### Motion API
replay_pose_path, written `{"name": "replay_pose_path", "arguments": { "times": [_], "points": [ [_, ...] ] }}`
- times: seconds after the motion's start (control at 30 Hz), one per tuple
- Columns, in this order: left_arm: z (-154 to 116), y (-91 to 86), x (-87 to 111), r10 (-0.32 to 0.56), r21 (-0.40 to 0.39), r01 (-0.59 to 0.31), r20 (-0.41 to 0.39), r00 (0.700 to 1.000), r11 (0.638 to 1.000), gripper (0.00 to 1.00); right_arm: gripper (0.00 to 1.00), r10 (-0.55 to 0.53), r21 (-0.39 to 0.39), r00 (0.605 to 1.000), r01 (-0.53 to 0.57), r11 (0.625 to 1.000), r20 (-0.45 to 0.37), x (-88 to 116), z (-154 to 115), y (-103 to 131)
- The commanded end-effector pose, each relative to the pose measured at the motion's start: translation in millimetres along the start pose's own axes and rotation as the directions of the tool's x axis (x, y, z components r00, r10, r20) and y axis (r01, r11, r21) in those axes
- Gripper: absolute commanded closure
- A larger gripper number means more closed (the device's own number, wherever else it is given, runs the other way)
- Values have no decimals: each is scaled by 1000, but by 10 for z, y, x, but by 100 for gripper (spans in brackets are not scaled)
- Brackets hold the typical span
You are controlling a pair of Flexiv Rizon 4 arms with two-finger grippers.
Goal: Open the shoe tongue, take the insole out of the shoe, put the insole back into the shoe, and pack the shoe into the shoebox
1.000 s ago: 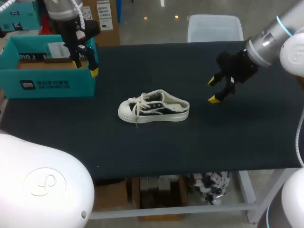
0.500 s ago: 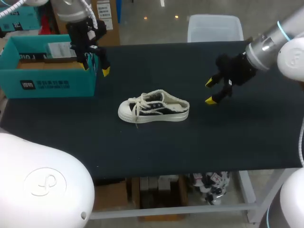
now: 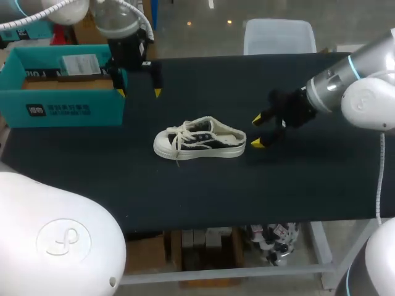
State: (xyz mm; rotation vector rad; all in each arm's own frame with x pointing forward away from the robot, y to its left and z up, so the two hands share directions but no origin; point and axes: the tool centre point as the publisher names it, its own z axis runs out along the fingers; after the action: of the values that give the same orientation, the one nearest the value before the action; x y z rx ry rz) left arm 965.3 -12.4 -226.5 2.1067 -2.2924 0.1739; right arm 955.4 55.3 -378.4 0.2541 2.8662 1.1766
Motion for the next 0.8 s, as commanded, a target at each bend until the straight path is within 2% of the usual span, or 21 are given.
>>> {"name": "replay_pose_path", "arguments": {
  "times": [0.03,0.4,0.8],
  "points": [
    [58,63,122,-7,12,7,10,1000,1000,0,0,11,-14,1000,-11,1000,13,-2,177,-16],
    [151,32,333,11,-7,-11,12,1000,1000,0,0,31,-90,1000,-30,996,2,-6,412,-23],
    [276,-4,459,17,-19,-17,13,1000,1000,0,0,39,-100,998,-44,994,-50,-4,631,40]
  ]
}}
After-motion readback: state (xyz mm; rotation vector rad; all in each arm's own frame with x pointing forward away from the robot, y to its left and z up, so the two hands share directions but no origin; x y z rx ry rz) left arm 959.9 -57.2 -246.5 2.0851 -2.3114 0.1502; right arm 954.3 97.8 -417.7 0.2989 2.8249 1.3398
